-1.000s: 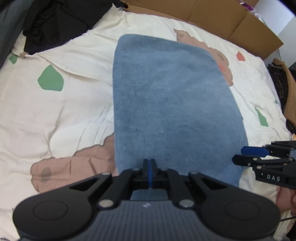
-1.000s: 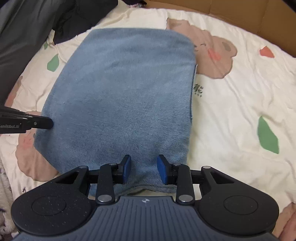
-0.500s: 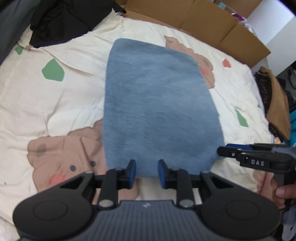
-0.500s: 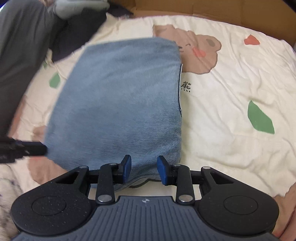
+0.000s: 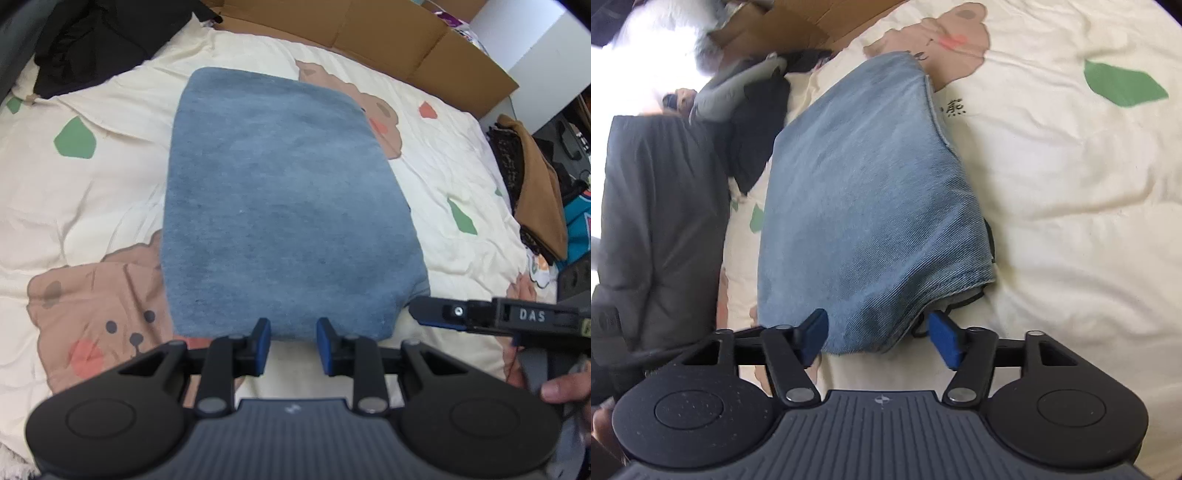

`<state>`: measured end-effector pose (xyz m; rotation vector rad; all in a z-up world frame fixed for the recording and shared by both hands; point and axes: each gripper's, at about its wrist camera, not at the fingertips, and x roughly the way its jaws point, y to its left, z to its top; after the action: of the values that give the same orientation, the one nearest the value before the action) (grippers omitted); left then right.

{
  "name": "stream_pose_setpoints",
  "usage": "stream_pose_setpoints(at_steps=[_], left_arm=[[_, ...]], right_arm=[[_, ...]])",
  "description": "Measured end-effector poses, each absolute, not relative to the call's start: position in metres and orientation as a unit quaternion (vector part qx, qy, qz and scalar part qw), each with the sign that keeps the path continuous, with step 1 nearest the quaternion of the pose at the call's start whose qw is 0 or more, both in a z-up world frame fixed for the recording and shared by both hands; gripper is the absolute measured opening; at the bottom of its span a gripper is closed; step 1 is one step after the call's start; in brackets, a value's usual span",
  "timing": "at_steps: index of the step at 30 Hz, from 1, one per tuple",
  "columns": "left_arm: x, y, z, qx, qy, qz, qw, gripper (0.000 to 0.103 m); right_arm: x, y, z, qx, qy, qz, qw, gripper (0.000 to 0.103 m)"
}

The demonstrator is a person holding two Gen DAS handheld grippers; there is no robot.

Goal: Fold clothes

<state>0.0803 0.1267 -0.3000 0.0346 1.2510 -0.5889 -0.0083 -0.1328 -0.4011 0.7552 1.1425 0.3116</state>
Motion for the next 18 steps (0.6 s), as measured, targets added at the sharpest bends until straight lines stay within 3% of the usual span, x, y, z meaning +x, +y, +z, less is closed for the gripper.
stream_pose_setpoints(at_steps=[6,10,18], left_arm=[[0.086,0.117,-0.299,0.017,0.574,-0.288,0.766,0.027],[0.091,0.108,-0.303,0.013,0.581,-0.297,0.757,0.018],[0.094,0.093,-0.306,0.036,0.591,-0.302,0.747,0.016]], right_arm=[[-0.009,-0.14,-0.433,0.417,0.528,0.133,0.728,0.076],[-0.011,-0.142,-0.456,0.473,0.511,0.133,0.705,0.076],[-0.011,-0.139,-0.496,0.567,0.484,0.154,0.648,0.065]])
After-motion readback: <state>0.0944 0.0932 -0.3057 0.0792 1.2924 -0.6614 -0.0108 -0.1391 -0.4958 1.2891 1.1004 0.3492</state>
